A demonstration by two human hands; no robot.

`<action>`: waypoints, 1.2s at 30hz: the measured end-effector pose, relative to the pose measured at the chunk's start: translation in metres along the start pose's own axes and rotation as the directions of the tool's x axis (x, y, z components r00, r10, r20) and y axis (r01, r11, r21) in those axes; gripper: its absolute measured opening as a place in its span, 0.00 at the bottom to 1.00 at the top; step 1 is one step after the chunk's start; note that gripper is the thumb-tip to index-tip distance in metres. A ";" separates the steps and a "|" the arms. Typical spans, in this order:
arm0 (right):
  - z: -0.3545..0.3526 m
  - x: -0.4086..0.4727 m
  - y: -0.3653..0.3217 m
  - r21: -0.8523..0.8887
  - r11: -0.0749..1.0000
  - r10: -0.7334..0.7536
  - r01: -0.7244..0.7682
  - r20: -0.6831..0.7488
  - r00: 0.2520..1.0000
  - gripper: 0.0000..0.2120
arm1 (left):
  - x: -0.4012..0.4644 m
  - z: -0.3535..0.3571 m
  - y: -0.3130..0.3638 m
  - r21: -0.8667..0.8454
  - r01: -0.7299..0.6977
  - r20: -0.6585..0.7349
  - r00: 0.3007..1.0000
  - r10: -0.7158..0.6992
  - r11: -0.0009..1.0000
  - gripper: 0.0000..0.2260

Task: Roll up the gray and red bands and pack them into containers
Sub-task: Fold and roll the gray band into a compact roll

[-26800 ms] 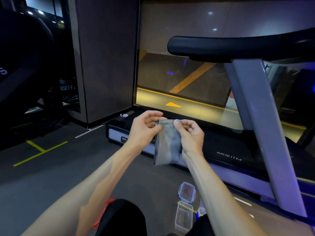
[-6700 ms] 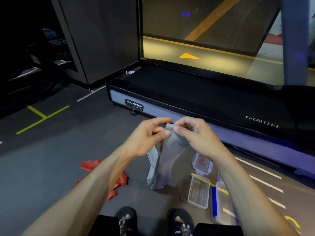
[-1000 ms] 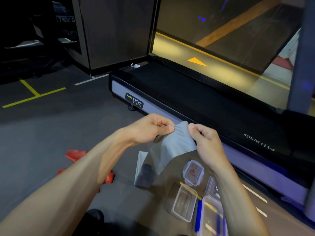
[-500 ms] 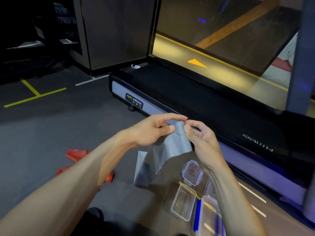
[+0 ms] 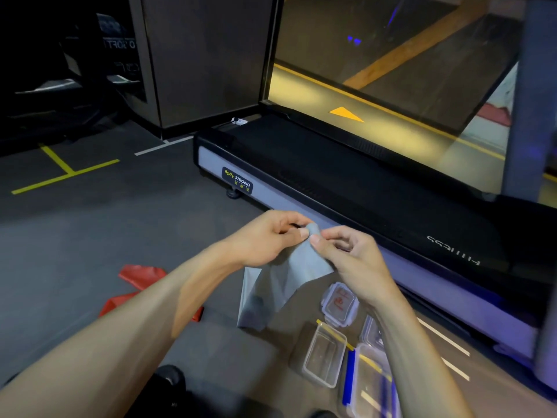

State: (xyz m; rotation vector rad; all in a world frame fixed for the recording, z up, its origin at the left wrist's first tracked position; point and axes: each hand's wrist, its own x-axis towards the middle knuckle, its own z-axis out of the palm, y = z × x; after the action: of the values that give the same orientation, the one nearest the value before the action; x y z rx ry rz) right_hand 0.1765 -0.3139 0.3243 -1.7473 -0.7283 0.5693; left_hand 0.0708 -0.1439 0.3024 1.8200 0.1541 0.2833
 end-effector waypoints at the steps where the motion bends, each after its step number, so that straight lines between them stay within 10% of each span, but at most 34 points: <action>1: -0.001 -0.001 -0.001 -0.011 1.000 -0.010 0.010 -0.007 1.000 0.10 | 0.000 0.001 0.000 -0.015 0.007 0.015 1.000 -0.007 1.000 0.15; 18: -0.023 -0.001 -0.003 0.087 0.996 0.021 -0.024 0.043 0.999 0.17 | -0.003 -0.005 0.002 -0.107 0.075 0.206 0.977 -0.052 0.991 0.11; 36: -0.012 -0.003 -0.002 -0.119 0.993 0.022 0.000 0.184 0.983 0.20 | 0.000 0.002 -0.006 -0.087 0.005 0.036 0.999 -0.002 0.996 0.16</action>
State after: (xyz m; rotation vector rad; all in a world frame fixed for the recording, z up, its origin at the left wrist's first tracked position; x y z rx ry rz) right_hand 0.1825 -0.3239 0.3296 -1.8249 -0.8980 0.7155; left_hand 0.0719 -0.1441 0.2966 1.7367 0.1182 0.2513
